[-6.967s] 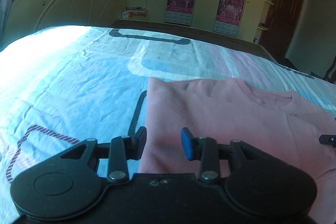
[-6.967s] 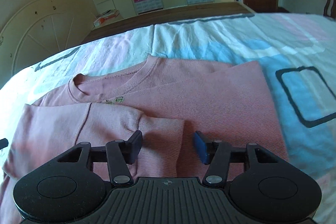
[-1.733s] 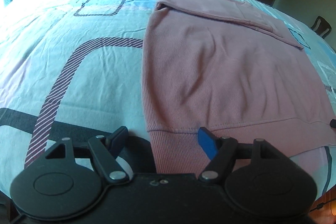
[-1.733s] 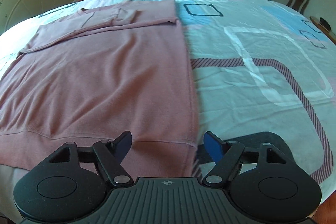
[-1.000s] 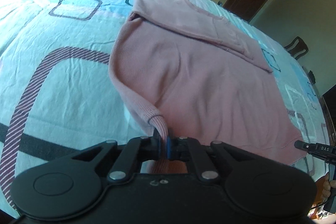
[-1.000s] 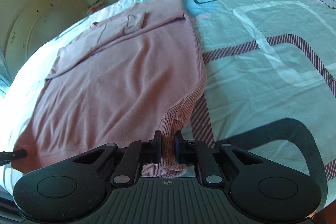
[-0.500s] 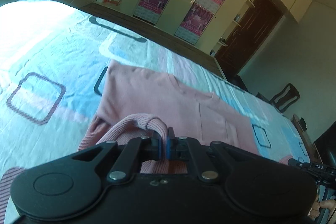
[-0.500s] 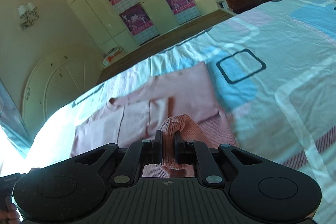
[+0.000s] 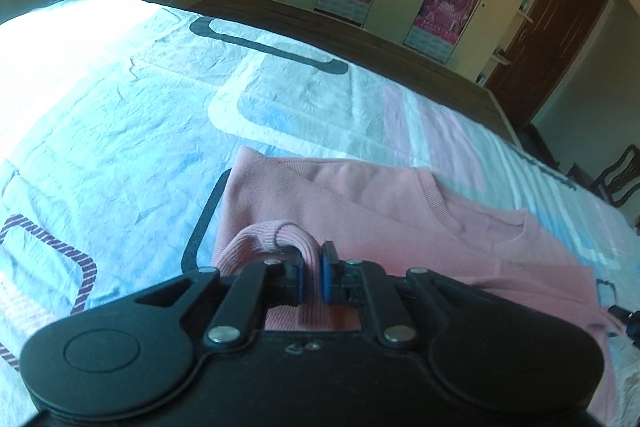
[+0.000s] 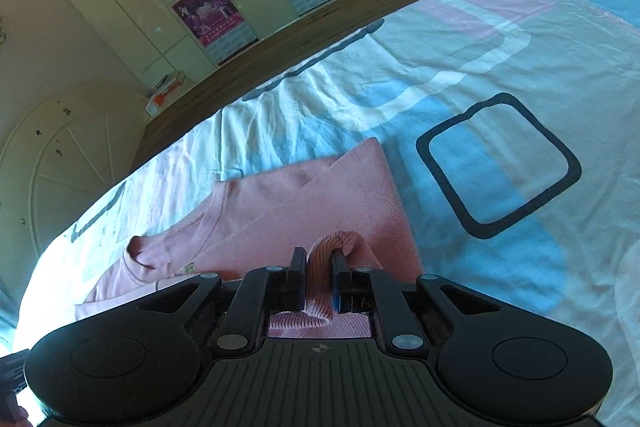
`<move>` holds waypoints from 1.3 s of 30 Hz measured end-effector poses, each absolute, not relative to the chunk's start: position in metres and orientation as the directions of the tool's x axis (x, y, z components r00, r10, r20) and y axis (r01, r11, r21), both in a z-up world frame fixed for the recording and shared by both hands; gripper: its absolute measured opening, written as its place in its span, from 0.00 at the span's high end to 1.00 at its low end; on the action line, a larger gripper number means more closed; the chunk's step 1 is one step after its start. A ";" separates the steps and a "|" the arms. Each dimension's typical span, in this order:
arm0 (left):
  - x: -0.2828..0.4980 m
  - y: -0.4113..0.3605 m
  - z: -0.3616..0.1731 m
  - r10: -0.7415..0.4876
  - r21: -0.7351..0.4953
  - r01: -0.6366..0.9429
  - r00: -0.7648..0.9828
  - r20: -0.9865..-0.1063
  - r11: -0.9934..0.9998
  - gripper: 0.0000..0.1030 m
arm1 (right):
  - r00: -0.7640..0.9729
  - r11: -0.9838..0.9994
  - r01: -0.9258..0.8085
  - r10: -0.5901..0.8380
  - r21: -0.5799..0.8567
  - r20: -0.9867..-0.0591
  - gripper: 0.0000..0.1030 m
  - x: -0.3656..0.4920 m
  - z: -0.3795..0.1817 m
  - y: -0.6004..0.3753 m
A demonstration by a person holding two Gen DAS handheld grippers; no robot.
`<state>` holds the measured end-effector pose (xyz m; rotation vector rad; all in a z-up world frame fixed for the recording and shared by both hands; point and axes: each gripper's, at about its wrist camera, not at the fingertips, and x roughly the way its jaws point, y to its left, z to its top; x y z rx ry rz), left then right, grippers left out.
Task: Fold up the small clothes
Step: 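Carry the held hem up over the body toward the collar with both tools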
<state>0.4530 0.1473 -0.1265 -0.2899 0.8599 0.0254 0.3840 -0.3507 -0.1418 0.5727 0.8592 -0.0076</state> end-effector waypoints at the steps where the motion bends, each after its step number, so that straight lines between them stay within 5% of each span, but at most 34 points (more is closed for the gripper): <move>1: 0.454 0.148 -0.128 -0.079 -0.220 -0.137 0.651 -0.755 0.966 0.78 | 0.660 0.848 0.232 0.222 0.476 -0.717 0.90 0.387 -0.144 -0.353; 3: 0.455 0.152 -0.127 -0.079 -0.217 -0.135 0.650 -0.756 0.967 0.47 | 0.665 0.851 0.232 0.215 0.472 -0.715 0.77 0.393 -0.144 -0.357; 4: 0.452 0.157 -0.123 -0.083 -0.230 -0.135 0.665 -0.742 0.964 0.25 | 0.675 0.857 0.227 0.204 0.463 -0.709 0.62 0.394 -0.142 -0.359; 5: 0.446 0.161 -0.118 -0.087 -0.239 -0.128 0.689 -0.719 0.963 0.21 | 0.693 0.863 0.212 0.198 0.458 -0.693 0.48 0.395 -0.138 -0.361; 7: 0.442 0.167 -0.110 -0.104 -0.231 -0.086 0.705 -0.701 0.969 0.21 | 0.719 0.876 0.177 0.197 0.448 -0.667 0.44 0.395 -0.132 -0.364; 18: 0.473 0.141 -0.132 -0.121 -0.079 0.093 0.662 -0.740 0.992 0.34 | 0.644 0.950 -0.071 0.276 0.303 -0.714 0.44 0.426 -0.157 -0.329; 25: 0.490 0.141 -0.152 -0.149 -0.075 0.146 0.608 -0.780 0.986 0.60 | 0.582 0.959 -0.173 0.285 0.227 -0.762 0.45 0.439 -0.176 -0.318; 28: 0.488 0.144 -0.153 -0.167 -0.090 0.154 0.613 -0.772 0.984 0.82 | 0.566 0.960 -0.223 0.270 0.170 -0.779 0.88 0.440 -0.177 -0.313; 30: 0.485 0.145 -0.151 -0.173 -0.098 0.153 0.627 -0.760 0.983 0.95 | 0.561 0.956 -0.237 0.280 0.173 -0.779 0.88 0.440 -0.176 -0.315; 34: 0.477 0.145 -0.144 -0.190 -0.102 0.171 0.654 -0.733 0.980 0.96 | 0.587 0.952 -0.264 0.287 0.155 -0.757 0.90 0.432 -0.172 -0.314; 37: 0.479 0.143 -0.149 -0.178 -0.073 0.189 0.635 -0.751 0.979 0.96 | 0.584 0.963 -0.223 0.255 0.150 -0.771 0.72 0.435 -0.176 -0.319; 39: 0.481 0.144 -0.151 -0.180 -0.079 0.185 0.630 -0.755 0.980 0.96 | 0.575 0.959 -0.233 0.271 0.164 -0.772 0.72 0.437 -0.178 -0.319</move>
